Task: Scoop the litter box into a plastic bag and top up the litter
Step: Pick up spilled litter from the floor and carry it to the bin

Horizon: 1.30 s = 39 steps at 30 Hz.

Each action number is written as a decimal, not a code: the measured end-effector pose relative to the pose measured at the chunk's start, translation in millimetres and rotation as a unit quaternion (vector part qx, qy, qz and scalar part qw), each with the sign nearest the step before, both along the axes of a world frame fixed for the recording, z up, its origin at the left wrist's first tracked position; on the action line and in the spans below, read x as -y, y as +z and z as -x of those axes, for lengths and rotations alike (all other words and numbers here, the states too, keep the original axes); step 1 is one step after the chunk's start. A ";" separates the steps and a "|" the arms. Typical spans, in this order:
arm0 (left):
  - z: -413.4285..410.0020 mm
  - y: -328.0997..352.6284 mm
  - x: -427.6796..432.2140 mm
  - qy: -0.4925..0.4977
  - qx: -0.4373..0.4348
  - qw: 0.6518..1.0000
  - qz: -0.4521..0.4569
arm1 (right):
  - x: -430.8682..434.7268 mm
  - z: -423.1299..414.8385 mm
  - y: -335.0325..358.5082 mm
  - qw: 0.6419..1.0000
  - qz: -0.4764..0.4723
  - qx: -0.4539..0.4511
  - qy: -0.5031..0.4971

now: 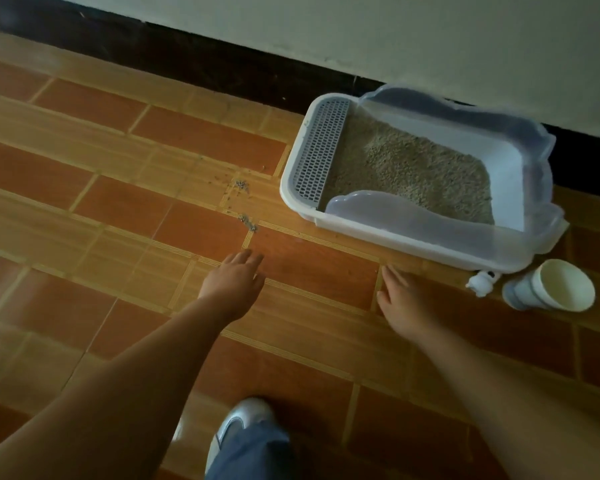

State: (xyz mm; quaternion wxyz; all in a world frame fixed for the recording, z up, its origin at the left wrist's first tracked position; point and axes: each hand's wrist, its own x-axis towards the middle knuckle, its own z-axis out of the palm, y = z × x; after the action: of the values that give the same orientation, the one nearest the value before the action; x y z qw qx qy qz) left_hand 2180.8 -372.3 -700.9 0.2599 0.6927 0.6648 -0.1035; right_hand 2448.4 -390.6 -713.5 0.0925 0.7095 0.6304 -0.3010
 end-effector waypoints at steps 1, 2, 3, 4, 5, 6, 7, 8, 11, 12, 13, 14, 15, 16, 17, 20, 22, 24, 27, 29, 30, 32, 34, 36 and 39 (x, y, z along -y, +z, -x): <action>0.0 -6.9 -1.2 -0.003 0.002 1.000 0.004 | 0.4 1.2 -6.1 1.000 0.007 0.018 0.006; 0.8 -12.6 -1.7 -0.005 0.005 1.000 0.006 | 0.8 2.4 -11.7 0.999 0.015 0.033 0.007; 1.7 -17.5 -1.9 -0.007 0.005 1.000 0.008 | 1.3 4.0 -16.3 0.999 0.025 0.042 0.001; 3.1 -21.0 -1.8 -0.008 0.006 1.000 0.007 | 1.7 6.3 -20.1 0.998 0.033 0.047 -0.009; 4.5 -23.7 -2.1 -0.007 0.008 1.000 0.006 | 2.1 9.0 -23.6 0.998 0.039 0.054 -0.018; 5.9 -25.9 -2.6 -0.004 0.011 1.000 0.004 | 2.4 12.1 -26.6 0.997 0.040 0.061 -0.026; 7.4 -27.7 -3.2 0.000 0.013 1.000 0.001 | 2.8 15.8 -29.5 0.997 0.038 0.067 -0.031; 8.6 -29.3 -4.1 0.004 0.014 1.000 -0.003 | 3.2 20.2 -32.4 0.996 0.033 0.071 -0.036; 10.7 -35.3 -9.0 0.007 0.008 1.000 -0.009 | 3.7 36.9 -40.8 0.996 0.013 0.068 -0.048; 11.0 -37.4 -10.6 0.007 0.006 1.000 -0.009 | 3.3 43.2 -43.2 0.997 0.004 0.066 -0.045; 10.9 -39.3 -12.1 0.006 0.005 1.000 -0.010 | 2.6 48.9 -45.6 0.997 -0.008 0.066 -0.040; 10.6 -41.0 -13.4 0.003 0.004 1.000 -0.011 | 1.1 54.3 -47.2 0.997 -0.019 0.068 -0.035; 10.6 -42.6 -14.5 0.000 0.004 1.000 -0.012 | -0.7 59.3 -48.8 0.997 -0.029 0.071 -0.030; 10.6 -43.8 -15.8 -0.003 0.002 1.000 -0.012 | -3.1 64.0 -49.5 0.996 -0.037 0.071 -0.025; 11.0 -45.1 -17.0 -0.006 0.000 1.000 -0.012 | -5.8 68.7 -50.2 0.997 -0.043 0.068 -0.021; 13.5 -48.9 -20.7 -0.004 -0.004 1.000 -0.013 | -14.8 82.6 -51.2 0.997 -0.055 0.044 -0.010; 16.4 -50.7 -21.8 0.000 -0.008 1.000 -0.015 | -20.5 91.3 -53.1 0.997 -0.068 0.031 0.007; 20.8 -52.5 -22.9 0.003 -0.016 1.000 -0.025 | -25.8 98.7 -55.1 0.996 -0.081 0.021 0.016; 29.9 -54.4 -26.4 -0.001 -0.033 0.998 -0.045 | -33.2 108.0 -55.7 0.994 -0.092 -0.003 0.054; 36.4 -56.4 -30.6 0.008 -0.039 0.998 -0.049 | -36.9 112.4 -55.3 0.993 -0.098 -0.014 0.058; 40.1 -57.9 -33.7 0.017 -0.044 0.998 -0.048 | -38.4 114.0 -55.1 0.994 -0.101 -0.008 0.043; 47.7 -60.7 -40.3 0.040 -0.058 0.997 -0.039 | -40.8 116.6 -54.8 0.995 -0.102 0.014 0.005; 54.7 -62.7 -45.6 0.060 -0.065 0.996 -0.025 | -42.3 120.6 -55.0 0.995 -0.097 0.020 -0.002; 59.1 -63.4 -49.0 0.057 -0.059 0.996 -0.018 | -44.6 126.7 -55.6 0.995 -0.098 0.006 0.010; 64.5 -58.9 -51.3 0.039 -0.049 0.998 -0.003 | -47.6 141.9 -54.1 0.995 -0.092 -0.012 0.033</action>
State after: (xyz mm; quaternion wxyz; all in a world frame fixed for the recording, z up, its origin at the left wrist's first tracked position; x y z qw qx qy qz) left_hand 2116.4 -321.0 -759.9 0.2286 0.6612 0.7035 -0.1248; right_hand 2306.4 -342.9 -767.6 0.0290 0.6900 0.6798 -0.2468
